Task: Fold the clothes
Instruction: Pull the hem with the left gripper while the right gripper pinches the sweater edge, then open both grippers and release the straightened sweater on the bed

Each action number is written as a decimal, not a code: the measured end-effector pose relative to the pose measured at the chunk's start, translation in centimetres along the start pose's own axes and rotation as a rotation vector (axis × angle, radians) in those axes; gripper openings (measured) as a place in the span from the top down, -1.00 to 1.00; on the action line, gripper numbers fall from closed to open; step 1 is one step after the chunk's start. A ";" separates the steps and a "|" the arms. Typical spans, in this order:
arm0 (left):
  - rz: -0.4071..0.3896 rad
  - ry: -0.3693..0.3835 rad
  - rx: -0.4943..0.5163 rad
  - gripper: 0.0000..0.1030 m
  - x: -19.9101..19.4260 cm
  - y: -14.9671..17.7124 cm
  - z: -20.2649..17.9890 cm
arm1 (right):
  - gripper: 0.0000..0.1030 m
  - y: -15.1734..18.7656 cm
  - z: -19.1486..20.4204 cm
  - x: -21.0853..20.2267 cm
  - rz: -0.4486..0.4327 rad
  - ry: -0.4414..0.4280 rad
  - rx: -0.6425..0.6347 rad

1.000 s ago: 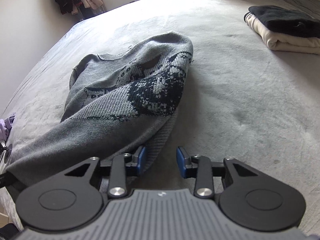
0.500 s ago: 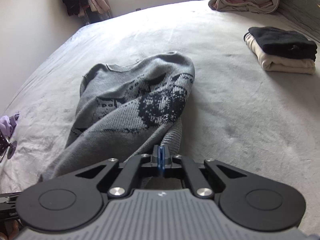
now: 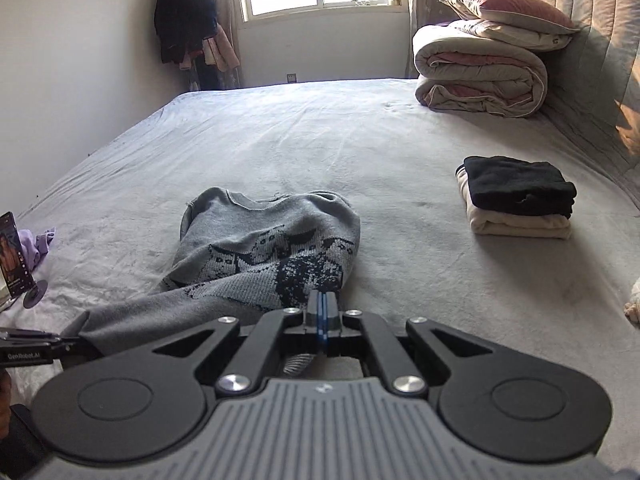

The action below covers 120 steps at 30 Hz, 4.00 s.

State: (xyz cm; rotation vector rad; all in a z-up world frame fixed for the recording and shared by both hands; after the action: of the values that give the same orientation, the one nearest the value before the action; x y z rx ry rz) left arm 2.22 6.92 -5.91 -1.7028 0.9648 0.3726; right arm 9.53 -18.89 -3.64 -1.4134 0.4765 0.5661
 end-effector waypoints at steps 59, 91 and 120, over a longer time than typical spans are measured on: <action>0.031 0.034 -0.032 0.86 -1.7 0.1 1.5 | 0.91 0.8 0.0 -1.3 -0.045 0.038 -0.044; 0.208 0.001 0.032 0.37 0.5 3.1 2.4 | 0.68 10.2 -2.6 3.0 0.331 0.111 -0.004; 0.055 0.066 -0.175 0.15 8.8 -1.1 5.6 | 0.13 -2.3 9.6 13.0 0.190 -0.263 -0.168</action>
State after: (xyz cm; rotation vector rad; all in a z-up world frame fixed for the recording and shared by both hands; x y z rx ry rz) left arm 9.73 8.45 -13.09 -1.8592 1.0545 0.4508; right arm 20.86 -8.44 -8.89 -1.4349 0.3602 0.9512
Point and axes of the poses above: each gripper's, at about its wrist camera, not at the fingertips, and x roughly the way its jaws point, z to its left, y to its underside, the point moved 2 cm from there along x, roughly the way its jaws point, and after that the axes turned 1 degree about -x, right-handed, at the moved point
